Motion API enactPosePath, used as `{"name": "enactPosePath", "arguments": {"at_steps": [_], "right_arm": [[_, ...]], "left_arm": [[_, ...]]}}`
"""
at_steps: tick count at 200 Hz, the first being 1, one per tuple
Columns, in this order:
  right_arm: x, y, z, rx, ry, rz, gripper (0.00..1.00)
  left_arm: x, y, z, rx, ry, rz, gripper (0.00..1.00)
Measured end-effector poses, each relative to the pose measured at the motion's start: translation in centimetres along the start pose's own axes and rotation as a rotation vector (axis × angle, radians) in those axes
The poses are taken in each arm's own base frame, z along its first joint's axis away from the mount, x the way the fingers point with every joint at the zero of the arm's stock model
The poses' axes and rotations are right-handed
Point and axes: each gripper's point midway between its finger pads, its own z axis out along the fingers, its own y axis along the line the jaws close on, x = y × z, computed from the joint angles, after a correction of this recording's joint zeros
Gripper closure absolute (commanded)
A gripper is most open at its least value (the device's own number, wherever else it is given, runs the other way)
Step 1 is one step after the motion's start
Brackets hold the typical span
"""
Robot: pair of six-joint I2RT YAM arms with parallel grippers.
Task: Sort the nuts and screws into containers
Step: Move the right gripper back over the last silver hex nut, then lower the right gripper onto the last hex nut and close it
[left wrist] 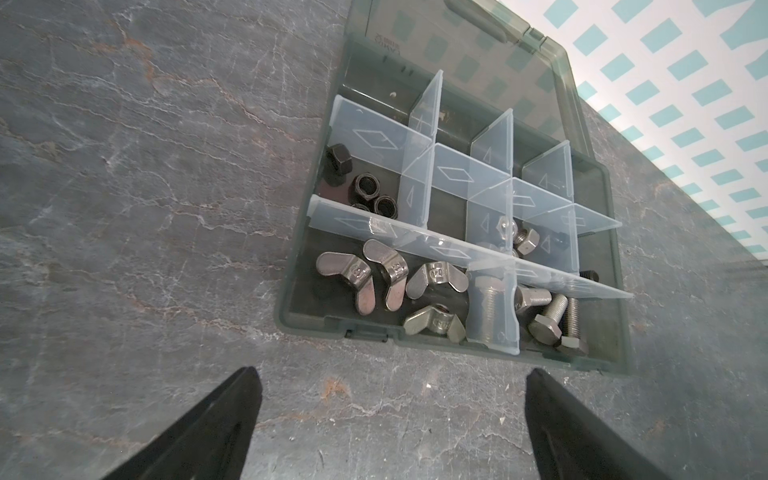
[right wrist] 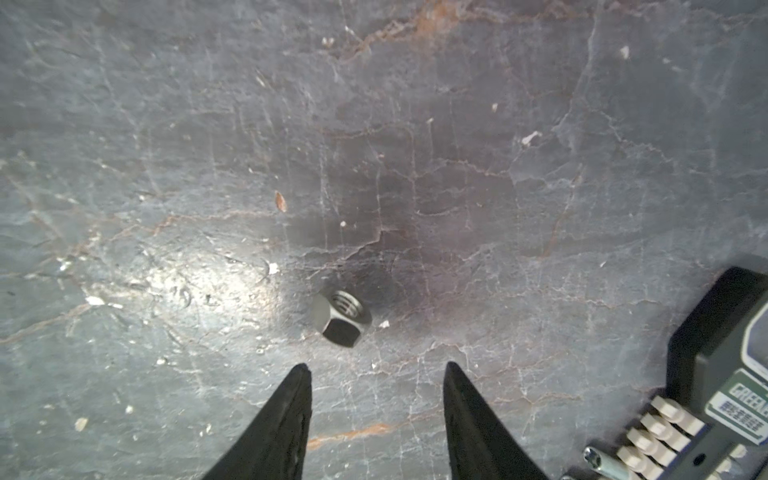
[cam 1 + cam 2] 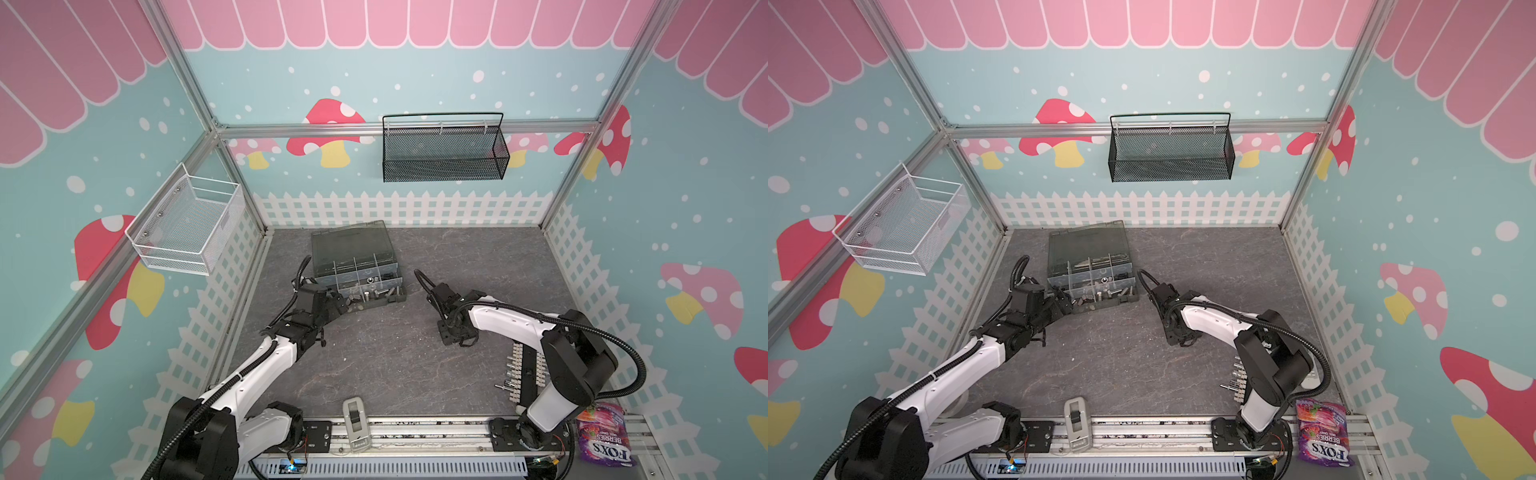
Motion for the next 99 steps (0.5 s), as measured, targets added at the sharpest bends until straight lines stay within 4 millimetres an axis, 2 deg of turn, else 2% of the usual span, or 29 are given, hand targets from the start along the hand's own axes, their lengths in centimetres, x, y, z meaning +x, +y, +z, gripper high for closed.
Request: {"name": "enactPosePath", "arguments": {"at_steps": [99], "right_arm": [[-1.0, 0.2, 2.3, -0.023, 0.009, 0.007, 0.58]], "left_arm": [[0.3, 0.1, 0.3, -0.005, 0.014, 0.002, 0.0]]}}
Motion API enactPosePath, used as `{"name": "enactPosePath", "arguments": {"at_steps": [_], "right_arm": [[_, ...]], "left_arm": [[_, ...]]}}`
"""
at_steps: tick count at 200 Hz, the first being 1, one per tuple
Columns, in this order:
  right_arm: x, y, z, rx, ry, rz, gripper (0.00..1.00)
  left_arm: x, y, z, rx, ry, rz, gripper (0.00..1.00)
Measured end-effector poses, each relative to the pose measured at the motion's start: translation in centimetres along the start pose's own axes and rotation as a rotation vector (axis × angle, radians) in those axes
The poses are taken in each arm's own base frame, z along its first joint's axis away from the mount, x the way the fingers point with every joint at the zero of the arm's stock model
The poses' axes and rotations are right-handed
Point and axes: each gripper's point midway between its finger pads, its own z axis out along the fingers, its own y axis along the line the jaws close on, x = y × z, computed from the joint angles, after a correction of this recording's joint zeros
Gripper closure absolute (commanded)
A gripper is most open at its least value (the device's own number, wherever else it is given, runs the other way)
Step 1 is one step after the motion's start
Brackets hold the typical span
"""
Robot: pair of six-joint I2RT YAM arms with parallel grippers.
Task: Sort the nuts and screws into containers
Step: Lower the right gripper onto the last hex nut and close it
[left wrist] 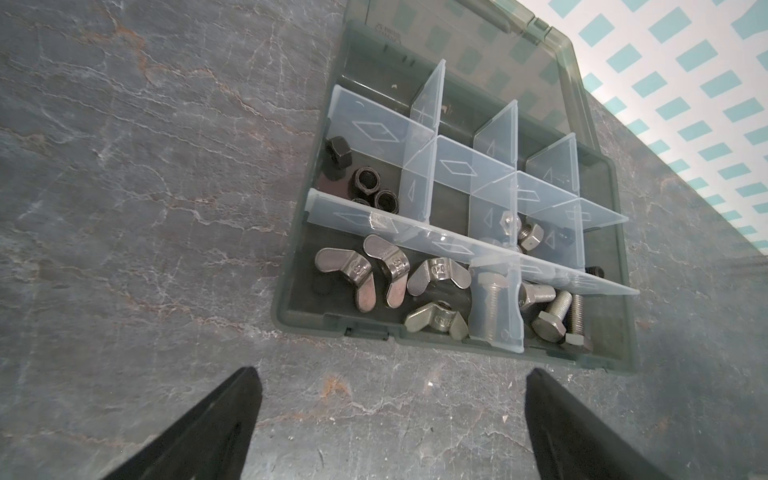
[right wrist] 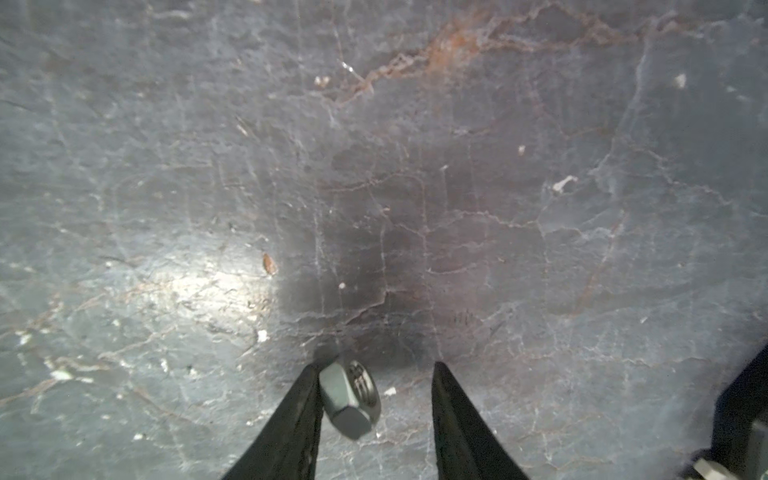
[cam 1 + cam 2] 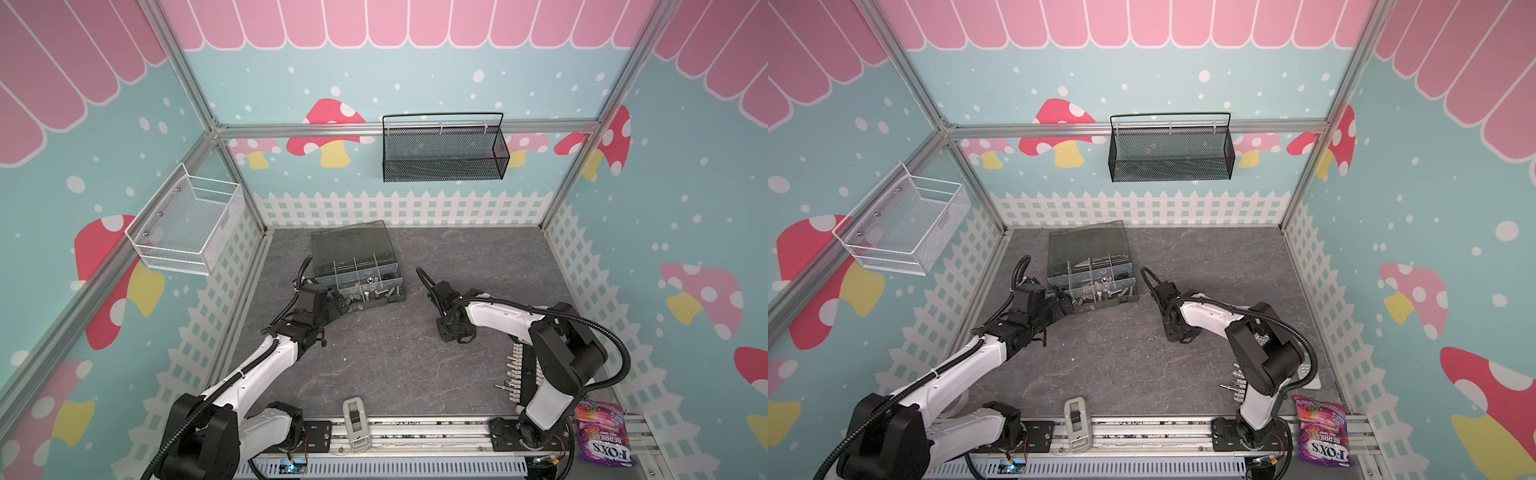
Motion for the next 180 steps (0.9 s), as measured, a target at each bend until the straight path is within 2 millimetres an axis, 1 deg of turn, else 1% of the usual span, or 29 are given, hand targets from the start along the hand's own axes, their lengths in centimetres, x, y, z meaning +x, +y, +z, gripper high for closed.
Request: {"name": "enactPosePath", "arguments": {"at_steps": [23, 51, 113, 153, 180], "right_arm": [[-0.2, 0.2, 0.0, -0.009, -0.008, 0.002, 0.61], [-0.4, 0.4, 0.1, -0.024, -0.01, 0.0, 0.67], [-0.3, 1.1, 0.1, -0.06, -0.004, -0.001, 0.85], [-0.1, 1.4, 0.0, -0.083, 0.004, 0.0, 0.94], [-0.3, 1.7, -0.5, -0.106, -0.002, 0.002, 0.97]], "left_arm": [[0.0, 0.0, 0.0, 0.0, 0.0, 0.0, 0.0], [0.0, 0.0, 0.0, 0.0, 0.0, 0.0, 0.0], [0.0, 0.0, 0.0, 0.001, 0.0, 0.0, 0.0], [0.0, 0.0, 0.0, 0.0, 0.0, 0.0, 0.0], [0.0, 0.0, 0.0, 0.0, 0.0, 0.0, 0.0]]}}
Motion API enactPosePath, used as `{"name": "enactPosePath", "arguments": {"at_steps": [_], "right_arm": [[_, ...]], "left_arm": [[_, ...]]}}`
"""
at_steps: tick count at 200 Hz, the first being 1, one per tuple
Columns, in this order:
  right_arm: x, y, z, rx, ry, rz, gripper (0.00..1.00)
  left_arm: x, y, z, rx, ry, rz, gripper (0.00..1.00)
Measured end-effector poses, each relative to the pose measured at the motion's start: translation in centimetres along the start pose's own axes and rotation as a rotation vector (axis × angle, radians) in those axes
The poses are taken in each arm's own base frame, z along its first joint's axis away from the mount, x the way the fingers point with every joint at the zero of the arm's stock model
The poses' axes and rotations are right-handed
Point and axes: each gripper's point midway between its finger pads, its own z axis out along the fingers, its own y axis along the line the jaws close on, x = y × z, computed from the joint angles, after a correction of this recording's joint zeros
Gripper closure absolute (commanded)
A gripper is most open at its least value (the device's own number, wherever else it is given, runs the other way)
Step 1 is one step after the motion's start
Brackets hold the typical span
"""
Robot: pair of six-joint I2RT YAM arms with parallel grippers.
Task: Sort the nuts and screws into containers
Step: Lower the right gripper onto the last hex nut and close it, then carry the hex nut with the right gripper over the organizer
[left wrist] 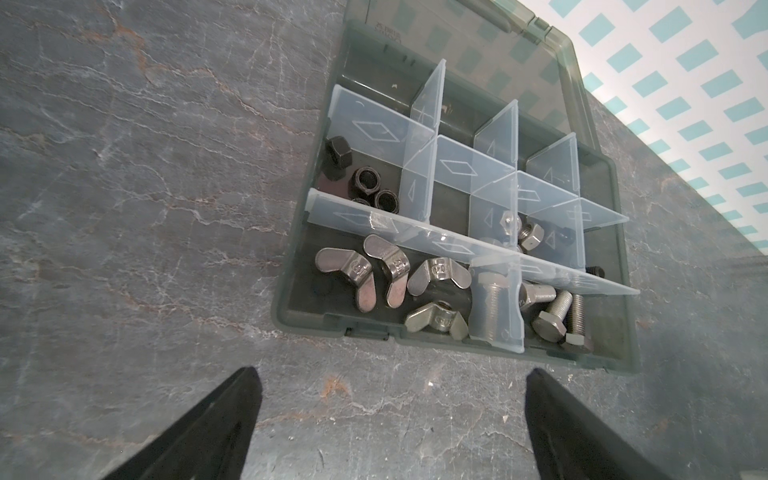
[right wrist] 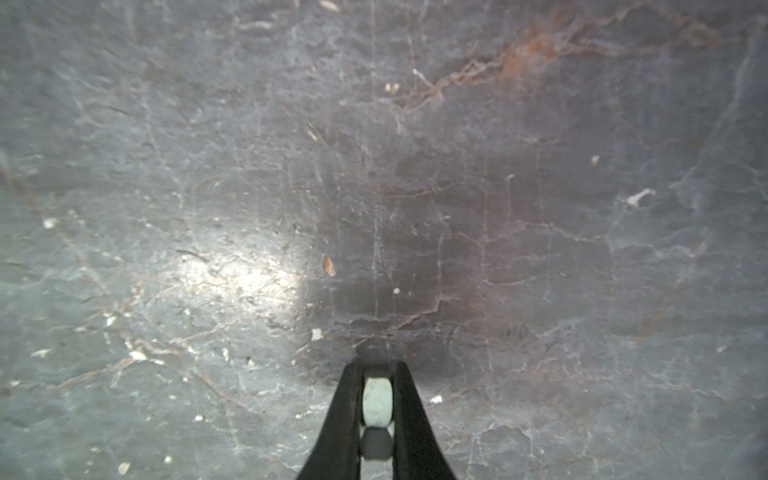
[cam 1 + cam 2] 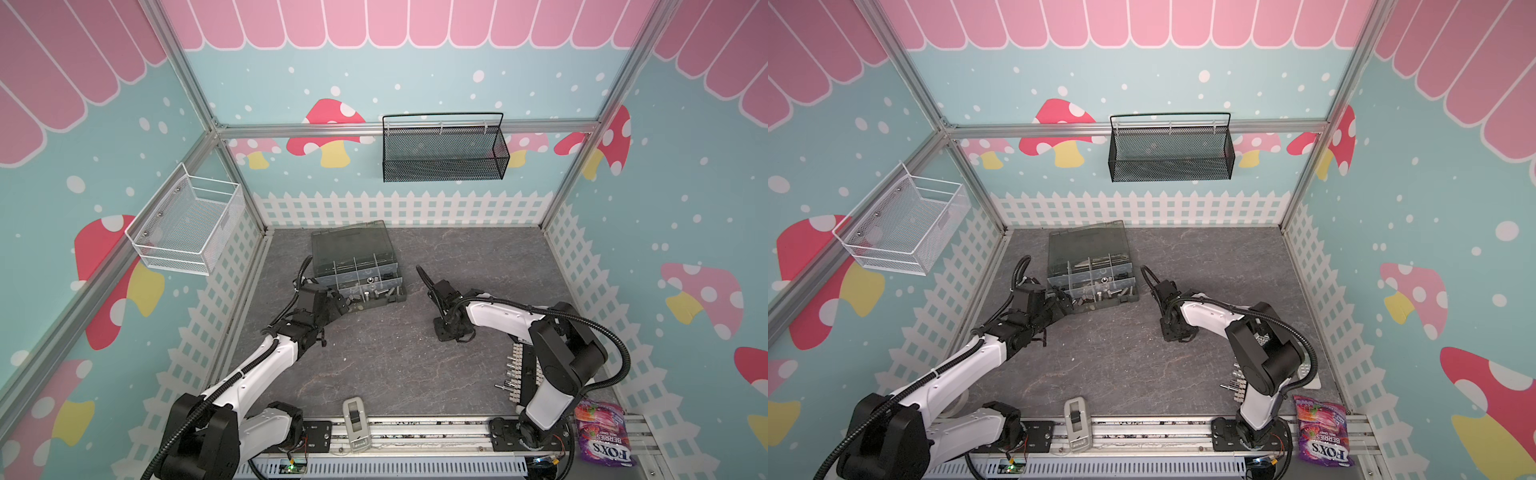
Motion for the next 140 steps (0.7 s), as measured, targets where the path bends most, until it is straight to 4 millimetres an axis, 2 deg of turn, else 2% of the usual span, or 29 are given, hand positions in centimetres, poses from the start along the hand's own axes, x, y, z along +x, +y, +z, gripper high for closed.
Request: {"name": "enactPosePath", "arguments": {"at_steps": [33, 59, 96, 115, 140], "right_arm": [[-2.1, 1.2, -1.5, -0.052, -0.063, 0.009, 0.98], [-5.6, 3.1, -3.3, -0.131, -0.166, 0.021, 0.96], [-11.8, 6.8, -6.2, -0.226, -0.314, 0.008, 0.96], [-14.0, 8.7, -6.8, -0.258, -0.355, -0.009, 0.96], [-15.9, 10.9, -6.5, -0.284, -0.372, -0.037, 0.96]], "left_arm": [[0.0, 0.0, 0.0, 0.002, 0.0, -0.004, 0.0], [0.0, -0.2, 0.0, 0.012, 0.004, -0.013, 0.0], [0.0, -0.4, 0.0, 0.019, 0.005, -0.016, 0.0], [0.0, -0.4, 0.0, 0.02, 0.005, -0.016, 0.0], [0.0, -0.4, 0.0, 0.02, 0.005, -0.016, 0.0]]}}
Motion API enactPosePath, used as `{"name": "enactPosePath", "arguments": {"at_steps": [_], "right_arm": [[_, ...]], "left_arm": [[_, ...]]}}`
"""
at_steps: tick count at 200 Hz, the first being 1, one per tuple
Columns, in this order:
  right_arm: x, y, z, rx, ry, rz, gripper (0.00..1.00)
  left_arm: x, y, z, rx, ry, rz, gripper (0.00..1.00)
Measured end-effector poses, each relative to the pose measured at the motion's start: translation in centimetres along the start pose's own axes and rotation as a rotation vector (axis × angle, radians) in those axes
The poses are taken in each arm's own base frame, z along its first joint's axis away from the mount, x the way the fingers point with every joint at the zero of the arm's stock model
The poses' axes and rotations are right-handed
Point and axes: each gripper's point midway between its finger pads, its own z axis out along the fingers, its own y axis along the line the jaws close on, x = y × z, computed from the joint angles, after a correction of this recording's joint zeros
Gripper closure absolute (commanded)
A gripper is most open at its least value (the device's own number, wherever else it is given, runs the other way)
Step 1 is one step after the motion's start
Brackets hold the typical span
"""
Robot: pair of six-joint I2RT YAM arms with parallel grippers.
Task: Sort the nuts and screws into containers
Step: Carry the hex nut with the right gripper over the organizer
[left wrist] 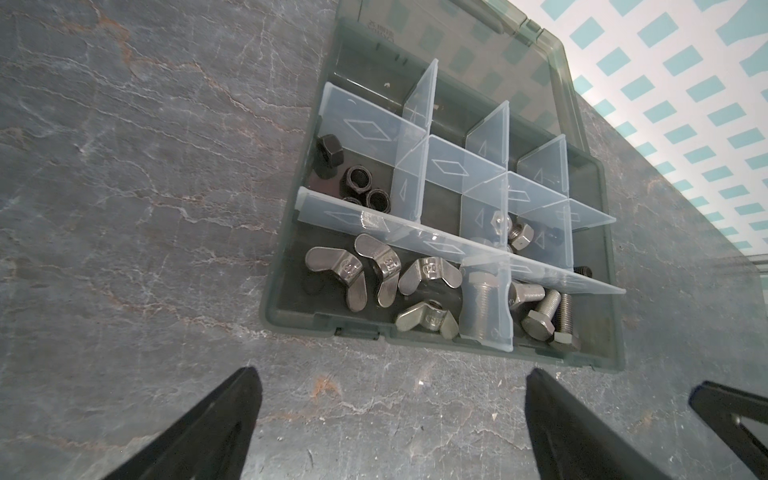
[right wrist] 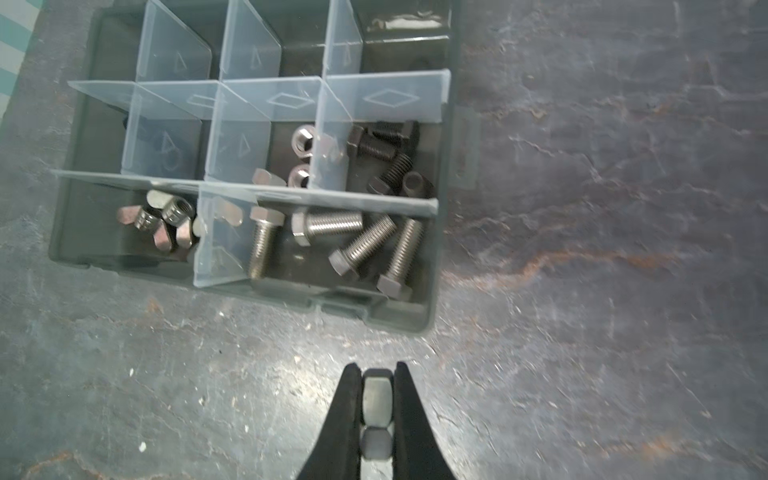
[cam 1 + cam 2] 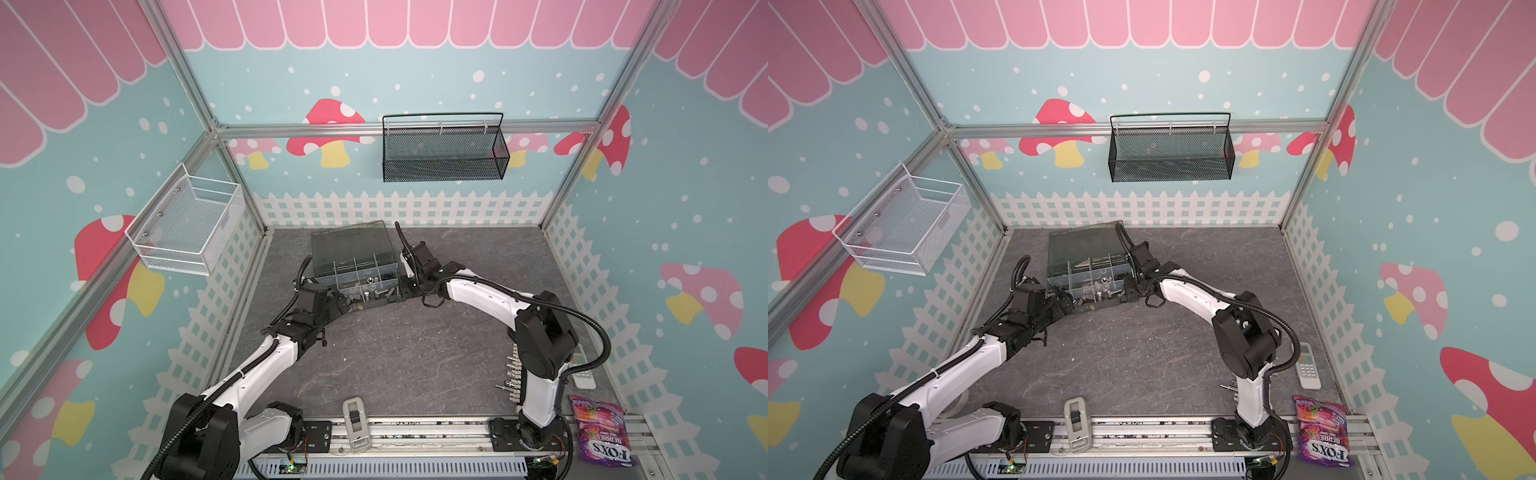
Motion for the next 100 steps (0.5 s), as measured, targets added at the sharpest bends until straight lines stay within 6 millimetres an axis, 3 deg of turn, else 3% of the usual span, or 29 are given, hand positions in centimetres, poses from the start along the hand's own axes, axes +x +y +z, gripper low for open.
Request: {"name": "enactPosePath", "arguments": {"at_steps": [100], "right_arm": [[-5.1, 3.4, 2.9, -0.053, -0.071, -0.065, 0.96]], "left_arm": [[-0.1, -0.1, 0.0, 0.003, -0.003, -0.001, 0.0]]}}
